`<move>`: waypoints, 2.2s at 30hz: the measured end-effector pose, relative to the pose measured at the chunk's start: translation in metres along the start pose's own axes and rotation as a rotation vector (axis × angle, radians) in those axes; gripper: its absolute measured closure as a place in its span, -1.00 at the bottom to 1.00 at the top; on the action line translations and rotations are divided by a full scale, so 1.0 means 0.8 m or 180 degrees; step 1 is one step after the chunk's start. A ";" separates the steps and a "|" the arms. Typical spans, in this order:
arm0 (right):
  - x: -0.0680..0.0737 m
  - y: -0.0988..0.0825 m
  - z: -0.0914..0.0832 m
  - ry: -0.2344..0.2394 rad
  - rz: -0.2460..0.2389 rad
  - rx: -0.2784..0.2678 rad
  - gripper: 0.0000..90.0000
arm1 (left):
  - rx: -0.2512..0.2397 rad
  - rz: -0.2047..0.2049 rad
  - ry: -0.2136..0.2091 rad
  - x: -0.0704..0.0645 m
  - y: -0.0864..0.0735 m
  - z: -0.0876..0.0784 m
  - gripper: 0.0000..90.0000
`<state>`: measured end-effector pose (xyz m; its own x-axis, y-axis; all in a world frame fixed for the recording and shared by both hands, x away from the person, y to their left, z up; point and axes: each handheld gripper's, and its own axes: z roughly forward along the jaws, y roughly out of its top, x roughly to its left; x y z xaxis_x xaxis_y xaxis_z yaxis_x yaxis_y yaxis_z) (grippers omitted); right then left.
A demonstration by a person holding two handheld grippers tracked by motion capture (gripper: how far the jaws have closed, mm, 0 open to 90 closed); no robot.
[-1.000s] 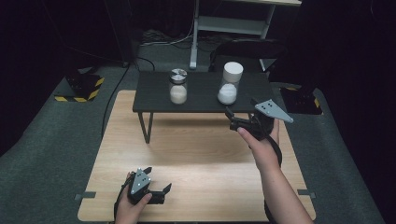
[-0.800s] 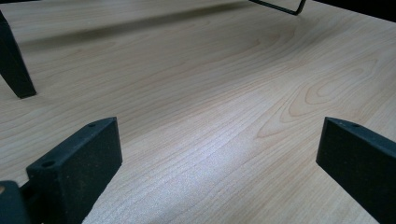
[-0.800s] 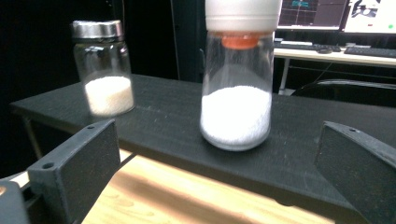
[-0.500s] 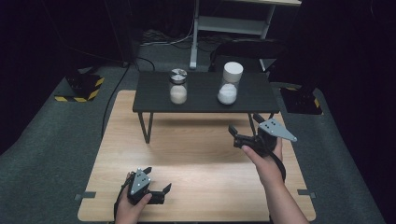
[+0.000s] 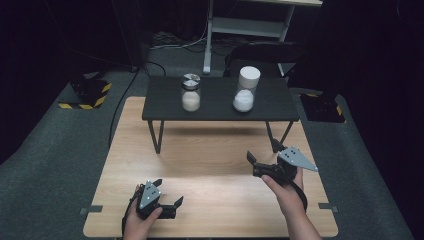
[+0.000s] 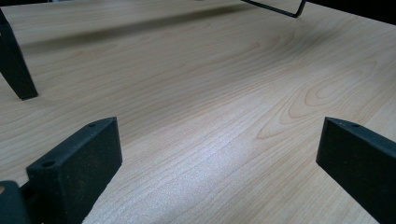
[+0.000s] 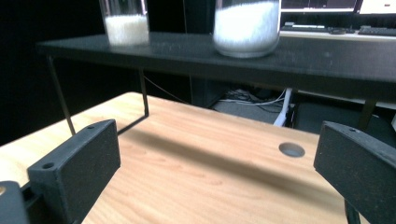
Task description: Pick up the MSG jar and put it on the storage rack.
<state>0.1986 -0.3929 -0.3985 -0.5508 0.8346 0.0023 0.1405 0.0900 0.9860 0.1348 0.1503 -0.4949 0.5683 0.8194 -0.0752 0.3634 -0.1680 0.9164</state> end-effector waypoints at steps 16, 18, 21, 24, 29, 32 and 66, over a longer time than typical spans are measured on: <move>-0.003 -0.052 -0.025 -0.0010 0.0079 0.0153 -1.00 | -0.0011 0.0004 -0.0002 0.000 -0.001 0.000 -0.99; -0.004 -0.057 -0.026 -0.0009 0.0089 0.0183 -1.00 | -0.0011 0.0004 -0.0003 0.000 -0.001 0.000 -0.99; -0.004 -0.069 -0.029 -0.0011 0.0117 0.0261 -1.00 | -0.0011 0.0009 -0.0003 0.000 -0.001 0.000 -0.99; -0.003 -0.076 -0.031 -0.0019 0.0108 0.0311 -1.00 | -0.0014 0.0010 -0.0001 0.000 -0.001 0.000 -0.99; -0.003 -0.090 -0.035 -0.0048 0.0083 0.0427 -1.00 | -0.0016 0.0008 0.0001 -0.001 -0.001 0.000 -0.99; -0.004 -0.095 -0.037 -0.0060 0.0112 0.0458 -1.00 | -0.0015 0.0017 0.0001 -0.001 -0.001 0.000 -0.99; -0.017 -0.114 -0.065 -0.0161 -0.0186 0.0819 -0.99 | 0.0259 0.0340 0.0043 -0.022 0.019 0.015 -0.99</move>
<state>0.1503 -0.4409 -0.4801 -0.5233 0.8494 -0.0681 0.3178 0.2687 0.9093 0.1389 0.1268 -0.4843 0.5970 0.8018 0.0269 0.3605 -0.2981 0.8839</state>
